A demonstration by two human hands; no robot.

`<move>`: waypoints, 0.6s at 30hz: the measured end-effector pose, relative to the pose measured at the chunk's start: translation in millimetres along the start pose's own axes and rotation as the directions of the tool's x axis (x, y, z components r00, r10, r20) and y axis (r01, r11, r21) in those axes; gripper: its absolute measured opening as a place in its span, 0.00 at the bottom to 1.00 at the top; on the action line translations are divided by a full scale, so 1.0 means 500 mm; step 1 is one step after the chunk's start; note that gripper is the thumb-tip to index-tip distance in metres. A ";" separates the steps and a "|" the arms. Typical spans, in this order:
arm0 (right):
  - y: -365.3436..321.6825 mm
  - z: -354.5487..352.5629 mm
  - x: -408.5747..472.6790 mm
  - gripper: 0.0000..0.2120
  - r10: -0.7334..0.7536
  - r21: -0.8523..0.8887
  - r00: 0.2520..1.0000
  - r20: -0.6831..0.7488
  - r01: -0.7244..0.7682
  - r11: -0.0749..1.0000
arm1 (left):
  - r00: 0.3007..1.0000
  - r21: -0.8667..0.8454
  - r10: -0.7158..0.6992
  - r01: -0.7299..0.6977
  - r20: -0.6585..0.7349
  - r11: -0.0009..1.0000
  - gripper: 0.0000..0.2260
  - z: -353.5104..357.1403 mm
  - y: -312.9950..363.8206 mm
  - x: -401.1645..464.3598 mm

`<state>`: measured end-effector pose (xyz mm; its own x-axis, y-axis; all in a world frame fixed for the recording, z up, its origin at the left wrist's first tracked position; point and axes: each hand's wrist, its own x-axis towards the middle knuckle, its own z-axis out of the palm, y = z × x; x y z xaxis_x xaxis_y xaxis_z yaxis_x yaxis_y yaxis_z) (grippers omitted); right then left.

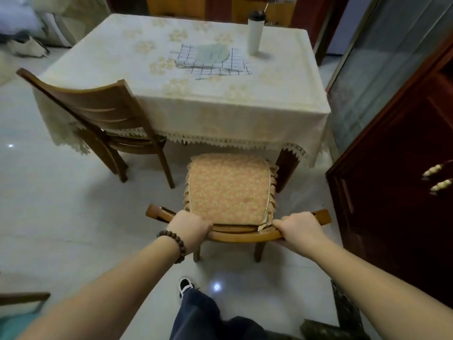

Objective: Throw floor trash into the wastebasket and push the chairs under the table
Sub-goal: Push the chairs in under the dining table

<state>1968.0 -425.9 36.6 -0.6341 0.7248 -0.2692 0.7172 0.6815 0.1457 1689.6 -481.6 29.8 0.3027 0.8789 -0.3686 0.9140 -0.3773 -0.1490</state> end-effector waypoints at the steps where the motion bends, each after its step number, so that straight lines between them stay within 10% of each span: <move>1: -0.005 -0.001 0.003 0.10 -0.006 0.004 1.000 -0.005 0.006 1.000 | 1.000 0.005 0.011 -0.011 -0.005 1.000 0.04 0.000 -0.008 0.000; 18: -0.146 -0.100 0.255 0.09 0.139 0.161 0.976 -0.167 -0.112 0.980 | 0.994 0.112 0.077 -0.085 0.074 0.990 0.06 -0.040 -0.378 0.105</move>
<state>1820.2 -378.4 39.1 -0.5675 0.8192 -0.0835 0.8210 0.5707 0.0193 1538.1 -358.2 57.2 0.3511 0.8235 -0.4456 0.8493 -0.4805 -0.2189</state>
